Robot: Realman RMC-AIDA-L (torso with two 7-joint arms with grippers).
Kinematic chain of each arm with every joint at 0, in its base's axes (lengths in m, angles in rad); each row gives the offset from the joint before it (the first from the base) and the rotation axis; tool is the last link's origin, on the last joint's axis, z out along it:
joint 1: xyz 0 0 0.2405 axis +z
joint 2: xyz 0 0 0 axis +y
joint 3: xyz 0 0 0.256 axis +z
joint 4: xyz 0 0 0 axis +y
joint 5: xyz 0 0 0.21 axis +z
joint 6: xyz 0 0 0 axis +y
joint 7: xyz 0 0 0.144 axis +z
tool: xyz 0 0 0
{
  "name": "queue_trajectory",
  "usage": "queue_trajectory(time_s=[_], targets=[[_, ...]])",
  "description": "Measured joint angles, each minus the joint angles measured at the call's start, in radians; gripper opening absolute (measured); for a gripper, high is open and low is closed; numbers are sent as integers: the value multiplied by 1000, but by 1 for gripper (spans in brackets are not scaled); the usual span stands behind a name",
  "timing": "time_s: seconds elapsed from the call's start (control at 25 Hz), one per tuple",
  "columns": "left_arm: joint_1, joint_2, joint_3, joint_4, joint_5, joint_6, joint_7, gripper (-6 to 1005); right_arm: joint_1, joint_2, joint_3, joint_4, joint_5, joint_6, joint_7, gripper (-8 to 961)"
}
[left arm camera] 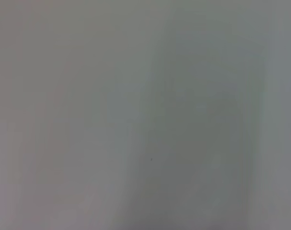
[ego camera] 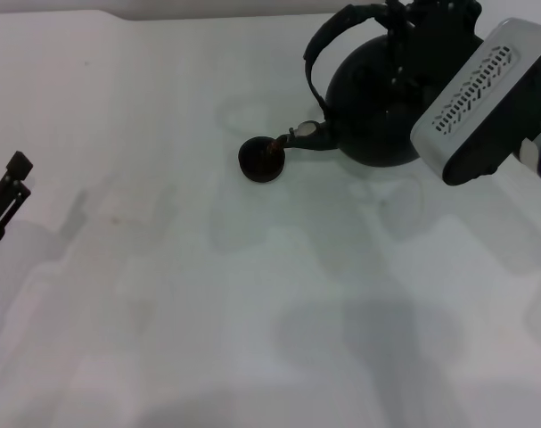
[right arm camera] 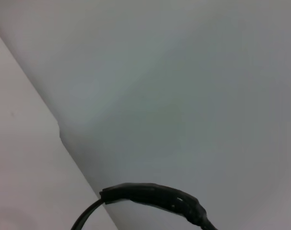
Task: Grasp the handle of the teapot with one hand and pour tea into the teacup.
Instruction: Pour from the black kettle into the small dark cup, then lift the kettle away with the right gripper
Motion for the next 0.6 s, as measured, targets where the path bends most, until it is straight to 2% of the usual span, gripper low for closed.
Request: queue_trajectory(time_s=[0.6], targets=[[-1,0,0,0,0,0,0,770,0,0,4,2,-15,-14,5,108]])
